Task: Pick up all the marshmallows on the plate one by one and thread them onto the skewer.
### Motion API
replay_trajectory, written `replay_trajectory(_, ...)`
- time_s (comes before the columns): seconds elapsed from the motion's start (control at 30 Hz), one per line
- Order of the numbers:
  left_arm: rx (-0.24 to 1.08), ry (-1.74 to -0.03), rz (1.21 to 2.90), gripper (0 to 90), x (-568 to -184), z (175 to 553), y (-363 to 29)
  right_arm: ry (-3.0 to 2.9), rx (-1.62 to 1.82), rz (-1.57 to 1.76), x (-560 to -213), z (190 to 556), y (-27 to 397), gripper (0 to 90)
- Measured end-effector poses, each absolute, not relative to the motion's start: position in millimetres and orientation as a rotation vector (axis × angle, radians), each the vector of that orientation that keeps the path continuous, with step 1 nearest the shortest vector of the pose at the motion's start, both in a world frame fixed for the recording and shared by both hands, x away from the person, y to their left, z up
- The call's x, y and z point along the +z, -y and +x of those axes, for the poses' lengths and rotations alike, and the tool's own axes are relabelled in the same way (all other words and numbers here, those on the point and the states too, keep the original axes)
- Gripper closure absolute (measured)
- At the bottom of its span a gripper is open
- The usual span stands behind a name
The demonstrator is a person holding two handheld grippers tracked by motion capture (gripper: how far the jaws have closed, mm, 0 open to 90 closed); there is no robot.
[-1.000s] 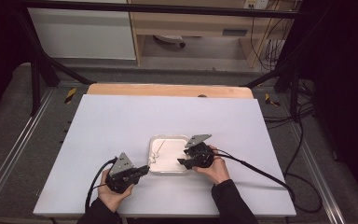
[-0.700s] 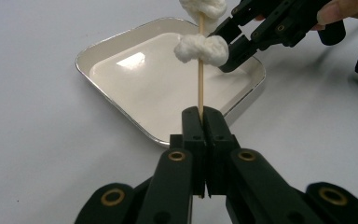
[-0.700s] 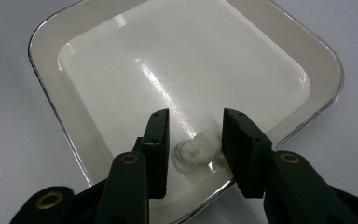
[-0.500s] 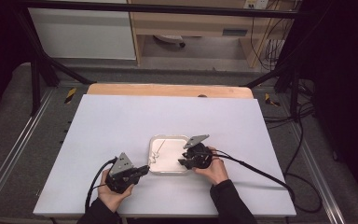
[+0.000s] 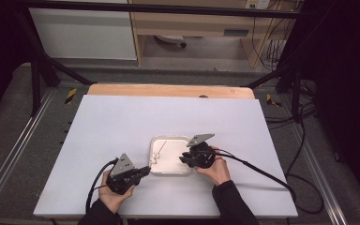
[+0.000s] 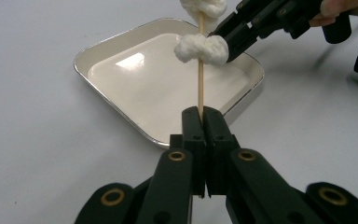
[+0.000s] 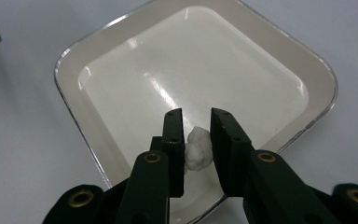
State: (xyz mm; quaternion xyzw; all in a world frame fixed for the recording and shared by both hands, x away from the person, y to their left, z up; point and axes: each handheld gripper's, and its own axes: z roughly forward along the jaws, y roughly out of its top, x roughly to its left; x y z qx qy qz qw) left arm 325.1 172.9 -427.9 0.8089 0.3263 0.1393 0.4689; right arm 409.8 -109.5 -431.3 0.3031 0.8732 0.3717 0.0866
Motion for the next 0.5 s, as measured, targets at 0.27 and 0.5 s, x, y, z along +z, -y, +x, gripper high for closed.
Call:
replay_trajectory(0.27, 0.339, -0.791, 1.982, 88.8, -428, 324, -172, -2.549, 1.278, 0.923, -408, 407, 119, 76.9)
replay_trajectory(0.5, 0.335, -0.776, 1.988, 88.8, -428, 323, -169, -2.478, 1.428, 0.976, -391, 407, 127, 77.7)
